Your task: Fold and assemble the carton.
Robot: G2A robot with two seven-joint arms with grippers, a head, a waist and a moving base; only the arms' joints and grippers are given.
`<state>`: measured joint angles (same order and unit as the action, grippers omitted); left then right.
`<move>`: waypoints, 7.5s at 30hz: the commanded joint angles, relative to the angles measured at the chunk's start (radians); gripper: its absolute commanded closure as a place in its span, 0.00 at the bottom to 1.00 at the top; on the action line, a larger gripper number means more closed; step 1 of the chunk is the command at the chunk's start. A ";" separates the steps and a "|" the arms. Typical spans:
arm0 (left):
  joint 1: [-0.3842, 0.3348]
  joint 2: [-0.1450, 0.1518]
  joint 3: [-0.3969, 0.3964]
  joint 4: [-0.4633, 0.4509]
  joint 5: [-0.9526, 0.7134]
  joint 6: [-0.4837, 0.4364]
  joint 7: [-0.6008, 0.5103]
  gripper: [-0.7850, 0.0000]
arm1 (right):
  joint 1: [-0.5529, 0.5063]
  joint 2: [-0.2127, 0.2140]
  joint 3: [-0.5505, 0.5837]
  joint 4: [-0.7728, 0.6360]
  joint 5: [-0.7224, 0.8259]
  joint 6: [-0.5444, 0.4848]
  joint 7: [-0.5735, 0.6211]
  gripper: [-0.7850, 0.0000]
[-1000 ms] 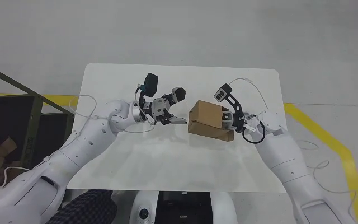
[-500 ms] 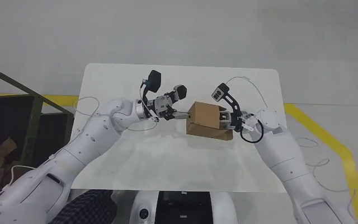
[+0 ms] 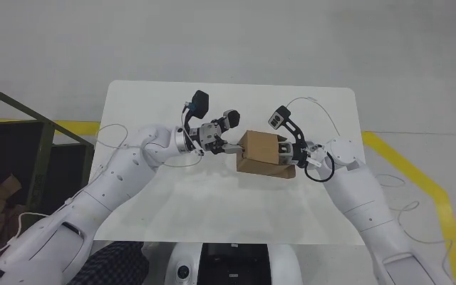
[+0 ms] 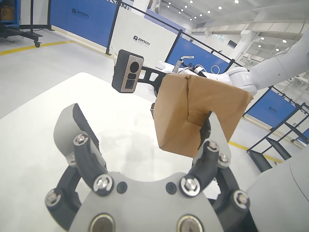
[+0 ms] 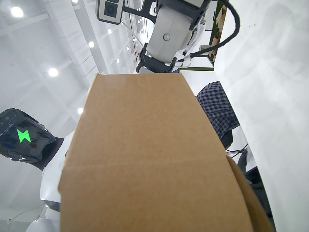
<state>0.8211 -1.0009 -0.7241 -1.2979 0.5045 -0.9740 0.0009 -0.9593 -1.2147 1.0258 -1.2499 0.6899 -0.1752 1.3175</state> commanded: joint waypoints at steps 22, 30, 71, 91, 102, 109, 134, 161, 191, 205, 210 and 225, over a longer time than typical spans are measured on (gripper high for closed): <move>0.092 0.024 -0.096 -0.132 0.172 -0.038 0.064 0.00 | 0.016 0.012 0.030 0.034 -0.044 0.042 0.013 1.00; 0.066 0.036 -0.041 -0.124 0.267 -0.038 0.087 0.00 | 0.025 0.013 0.031 0.035 -0.048 0.045 0.020 1.00; -0.044 0.019 0.120 -0.047 0.207 -0.038 0.080 0.51 | 0.025 0.017 0.007 -0.018 -0.104 0.056 -0.006 1.00; -0.037 0.049 0.132 -0.041 0.185 -0.038 0.156 0.51 | 0.021 0.024 0.029 -0.008 -0.101 0.050 -0.020 1.00; -0.011 0.080 0.103 -0.044 0.195 -0.038 0.232 0.52 | -0.002 0.038 0.072 -0.008 -0.102 0.048 -0.026 1.00; 0.012 0.098 0.076 -0.044 0.214 -0.038 0.276 0.52 | -0.030 0.054 0.134 -0.009 -0.109 0.038 -0.053 1.00; 0.102 0.083 -0.054 -0.011 0.423 -0.024 0.469 0.53 | -0.188 0.098 0.237 -0.308 -0.172 0.062 -0.113 1.00; 0.141 0.045 -0.057 -0.018 0.595 -0.038 0.576 0.52 | -0.157 0.097 0.154 -0.305 -0.208 0.089 -0.142 1.00; 0.129 0.047 -0.025 -0.027 0.585 -0.038 0.586 0.51 | -0.056 0.103 0.182 -0.190 -0.234 0.093 -0.230 1.00; 0.118 0.041 -0.013 -0.022 0.567 -0.038 0.587 0.51 | -0.067 0.101 0.126 -0.267 -0.252 0.099 -0.194 1.00; 0.115 0.039 -0.011 -0.020 0.565 -0.038 0.588 0.50 | -0.061 0.100 0.119 -0.262 -0.249 0.100 -0.200 1.00; 0.125 0.042 -0.028 -0.004 0.579 -0.038 0.612 0.51 | -0.168 0.143 0.334 -0.253 -0.207 0.106 -0.215 1.00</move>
<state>0.9451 -0.9588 -0.7506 -1.3011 1.0822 -1.0123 0.6109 -1.1169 -1.0753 1.3408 -1.5054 0.4840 -0.0738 1.1084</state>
